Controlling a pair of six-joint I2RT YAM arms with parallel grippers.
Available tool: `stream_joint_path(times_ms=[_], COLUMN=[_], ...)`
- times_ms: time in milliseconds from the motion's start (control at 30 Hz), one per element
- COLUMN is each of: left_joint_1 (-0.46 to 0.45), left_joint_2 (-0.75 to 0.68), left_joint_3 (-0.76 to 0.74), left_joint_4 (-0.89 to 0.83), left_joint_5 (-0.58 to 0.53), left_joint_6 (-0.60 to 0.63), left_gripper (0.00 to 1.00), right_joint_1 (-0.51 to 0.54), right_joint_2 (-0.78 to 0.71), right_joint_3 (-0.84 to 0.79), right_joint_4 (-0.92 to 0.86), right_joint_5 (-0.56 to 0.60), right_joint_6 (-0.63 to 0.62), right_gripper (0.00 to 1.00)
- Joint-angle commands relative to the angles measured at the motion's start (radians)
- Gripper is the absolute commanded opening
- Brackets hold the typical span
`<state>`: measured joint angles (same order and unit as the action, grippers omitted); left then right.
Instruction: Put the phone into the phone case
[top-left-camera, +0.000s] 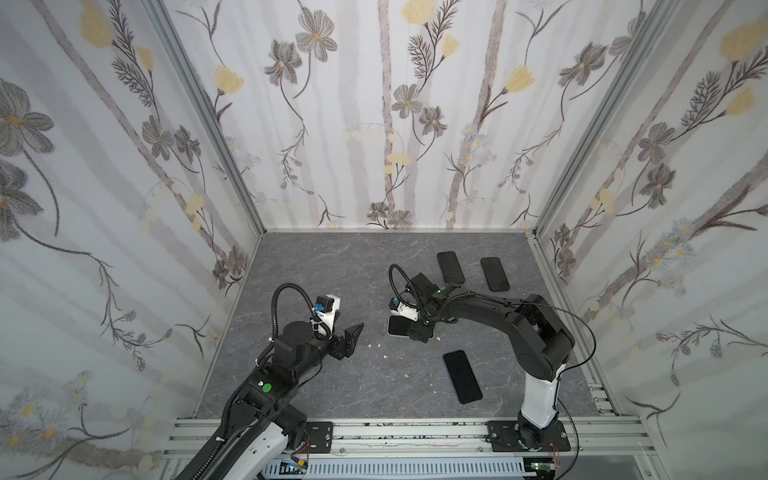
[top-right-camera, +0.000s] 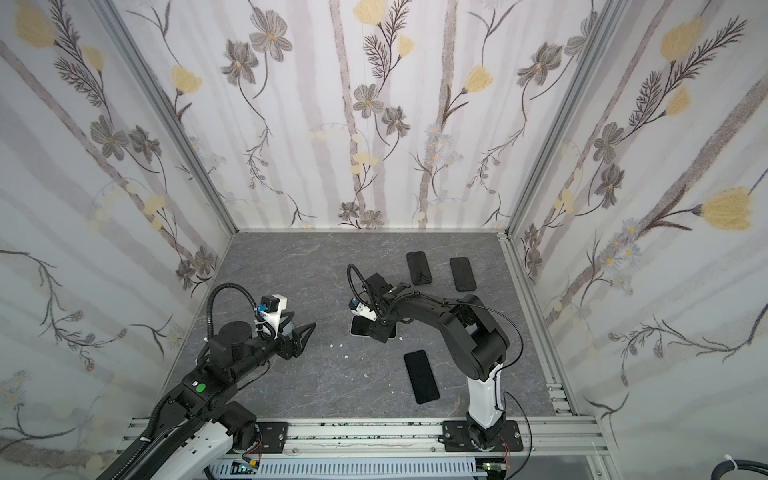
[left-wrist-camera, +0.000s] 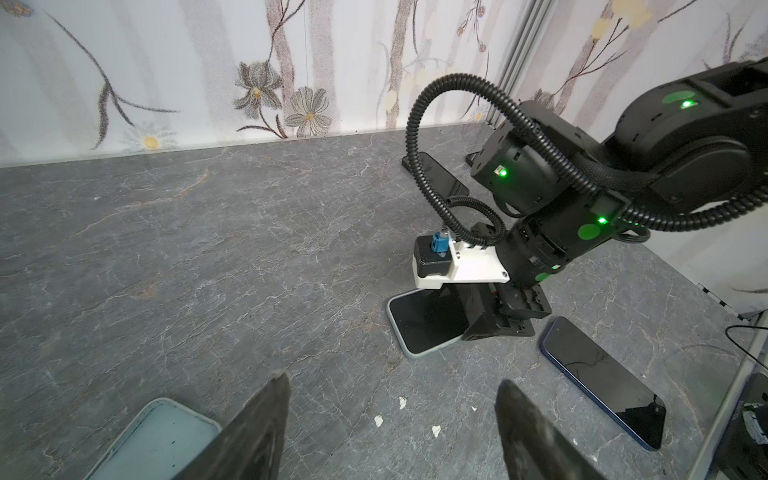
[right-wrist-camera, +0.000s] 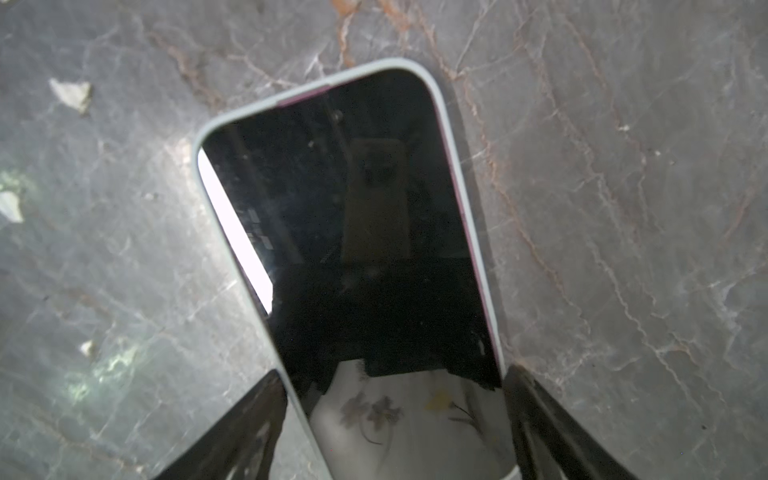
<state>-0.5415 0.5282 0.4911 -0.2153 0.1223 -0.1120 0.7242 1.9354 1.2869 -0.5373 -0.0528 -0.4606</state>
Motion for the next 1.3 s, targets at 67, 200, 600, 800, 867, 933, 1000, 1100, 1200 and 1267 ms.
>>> stream_joint_path(times_ms=[67,200,600,800,867,933,1000,1100,1200,1267], left_joint_1=[0.000,0.001,0.001,0.001,0.001,0.000,0.001,0.001,-0.001,0.000], left_joint_2=[-0.004,0.000,0.003,0.002,0.001,0.000,0.000,-0.003,-0.005,-0.004], left_joint_3=[-0.001,-0.004,-0.005,-0.003,-0.005,-0.003,-0.003,-0.001,-0.002,-0.003], left_joint_4=[0.030,0.036,0.037,0.034,0.032,0.030,0.027,0.023,0.022,0.024], left_joint_5=[-0.017,-0.021,-0.030,-0.040,-0.046,-0.051,-0.056,-0.062,-0.070,-0.066], left_joint_6=[0.009,0.008,0.008,0.004,0.003,0.003,0.001,0.000,-0.002,0.000], left_gripper=[0.78,0.79,0.79,0.79,0.79,0.79,0.79,0.79,0.79,0.79], right_joint_1=[-0.009,-0.008,-0.039,-0.113,-0.135,-0.162,-0.191,-0.230,-0.243,-0.240], right_joint_2=[0.042,0.064,0.187,0.338,0.386,0.432,0.485,0.544,0.563,0.562], right_joint_3=[0.037,0.036,0.203,0.419,0.498,0.570,0.650,0.739,0.771,0.776], right_joint_4=[-0.030,-0.040,-0.045,-0.110,-0.134,-0.156,-0.193,-0.241,-0.242,-0.228], right_joint_5=[0.012,0.046,0.112,0.150,0.158,0.182,0.209,0.209,0.178,0.168], right_joint_6=[0.053,0.047,0.272,0.454,0.502,0.561,0.622,0.700,0.730,0.739], right_gripper=[0.83,0.84,0.68,0.66,0.66,0.67,0.67,0.67,0.69,0.70])
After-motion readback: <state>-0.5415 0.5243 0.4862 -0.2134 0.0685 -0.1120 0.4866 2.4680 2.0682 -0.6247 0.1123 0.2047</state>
